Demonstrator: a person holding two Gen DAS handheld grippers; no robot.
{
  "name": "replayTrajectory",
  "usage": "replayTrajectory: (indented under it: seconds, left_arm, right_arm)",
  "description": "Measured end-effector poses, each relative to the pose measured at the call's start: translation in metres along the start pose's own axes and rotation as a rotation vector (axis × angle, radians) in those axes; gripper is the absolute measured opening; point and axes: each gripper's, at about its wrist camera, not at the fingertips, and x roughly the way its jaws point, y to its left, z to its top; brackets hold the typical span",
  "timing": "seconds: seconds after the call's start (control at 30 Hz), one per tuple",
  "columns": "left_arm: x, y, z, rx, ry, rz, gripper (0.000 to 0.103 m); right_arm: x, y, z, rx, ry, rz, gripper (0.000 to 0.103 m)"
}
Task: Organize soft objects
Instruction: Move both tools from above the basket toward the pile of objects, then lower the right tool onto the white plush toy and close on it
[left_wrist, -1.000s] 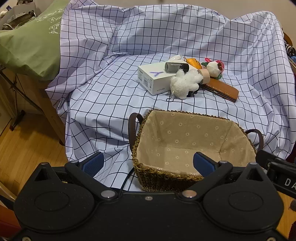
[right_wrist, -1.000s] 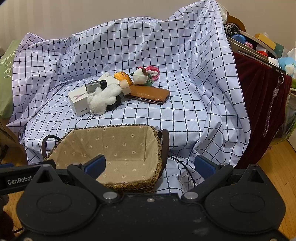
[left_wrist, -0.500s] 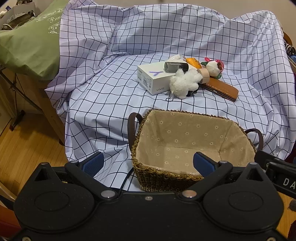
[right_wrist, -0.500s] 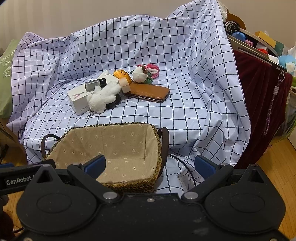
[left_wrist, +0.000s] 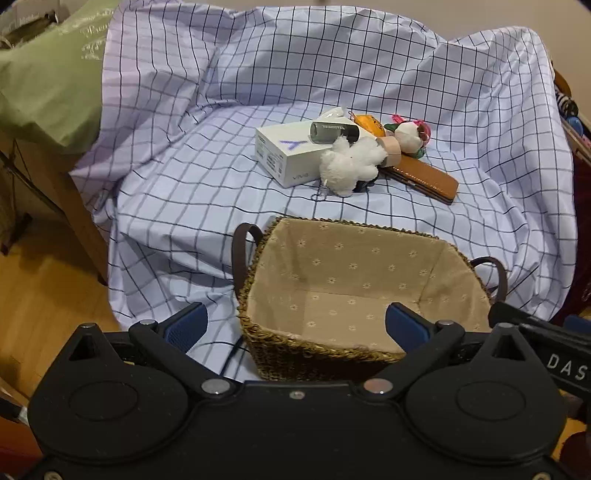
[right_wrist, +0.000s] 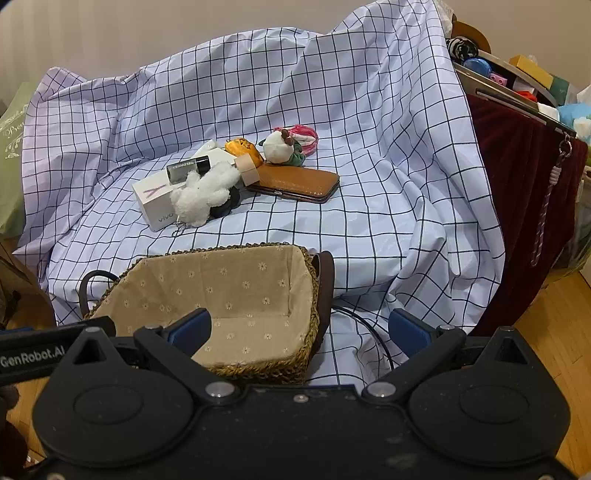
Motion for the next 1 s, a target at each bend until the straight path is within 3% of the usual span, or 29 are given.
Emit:
replayTrajectory:
  seconds: [0.07,0.27,0.57,1.0]
  left_arm:
    - [0.001,0.001,0.003,-0.012,0.004,-0.024,0.099]
    - [0.004,-0.009,0.015,0.112,-0.026,0.126,0.099]
    - [0.033,-0.005,0.036,0.086,0.069,0.079,0.099]
    - [0.082,0.009,0.089,0.06,0.076,0.072,0.099]
  right_arm:
    - [0.001,-0.001,0.001,0.001,-0.006,0.003,0.102]
    - [0.006,0.001,0.01,-0.014,-0.051,0.001,0.102]
    - [0.028,0.001,0.04,0.0,-0.073,0.009,0.102]
    - [0.093,0.022,0.093,0.012,-0.027,0.064,0.101]
